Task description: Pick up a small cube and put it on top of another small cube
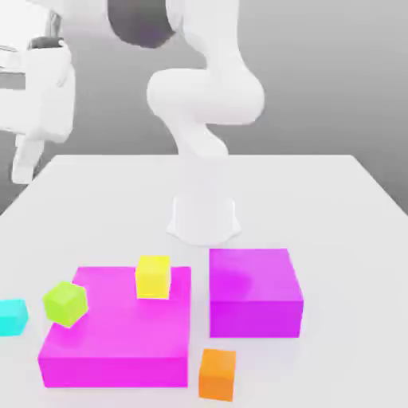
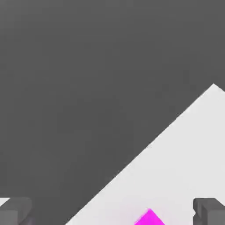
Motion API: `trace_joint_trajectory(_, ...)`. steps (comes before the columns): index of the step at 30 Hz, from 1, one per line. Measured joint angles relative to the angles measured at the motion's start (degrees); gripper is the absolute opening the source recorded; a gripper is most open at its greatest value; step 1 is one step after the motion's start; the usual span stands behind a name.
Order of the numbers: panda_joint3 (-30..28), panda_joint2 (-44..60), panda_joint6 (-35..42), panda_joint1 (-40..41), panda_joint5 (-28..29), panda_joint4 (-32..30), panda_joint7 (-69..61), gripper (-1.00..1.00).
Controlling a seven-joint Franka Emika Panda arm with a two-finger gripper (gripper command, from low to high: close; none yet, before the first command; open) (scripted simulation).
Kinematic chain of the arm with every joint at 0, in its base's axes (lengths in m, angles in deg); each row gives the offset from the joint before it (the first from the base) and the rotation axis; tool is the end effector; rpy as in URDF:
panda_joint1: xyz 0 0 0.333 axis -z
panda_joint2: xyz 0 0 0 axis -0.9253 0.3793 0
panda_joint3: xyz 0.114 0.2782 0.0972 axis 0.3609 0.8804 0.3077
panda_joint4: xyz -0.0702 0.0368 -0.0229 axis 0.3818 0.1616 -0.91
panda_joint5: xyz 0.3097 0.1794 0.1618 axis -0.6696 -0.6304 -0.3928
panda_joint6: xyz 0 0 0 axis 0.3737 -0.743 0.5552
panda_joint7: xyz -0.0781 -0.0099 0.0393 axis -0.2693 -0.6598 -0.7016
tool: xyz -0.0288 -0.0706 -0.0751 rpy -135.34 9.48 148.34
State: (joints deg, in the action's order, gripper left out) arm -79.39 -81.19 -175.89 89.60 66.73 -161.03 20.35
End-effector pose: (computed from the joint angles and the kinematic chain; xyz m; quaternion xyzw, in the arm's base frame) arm 0.4410 -0.2361 0.4088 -0.6563 0.7377 -0.1542 0.0367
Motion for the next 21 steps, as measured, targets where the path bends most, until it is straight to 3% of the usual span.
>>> trace_joint_trajectory(5, -3.21, 10.42, -4.33, 6.52, -2.88, -1.70, 4.35, 0.00)
trace_joint_trajectory(10, -4.17, 20.92, -8.51, 10.93, -9.57, -3.34, 5.96, 0.00)
trace_joint_trajectory(16, -0.80, 33.39, -16.80, 15.52, -15.89, -1.85, 3.42, 0.00)
trace_joint_trajectory(17, -0.30, 34.64, -17.77, 15.95, -16.23, -1.58, 3.15, -1.00)
trace_joint_trajectory(21, -0.29, 34.64, -17.82, 15.96, -16.20, -1.58, 3.19, -1.00)
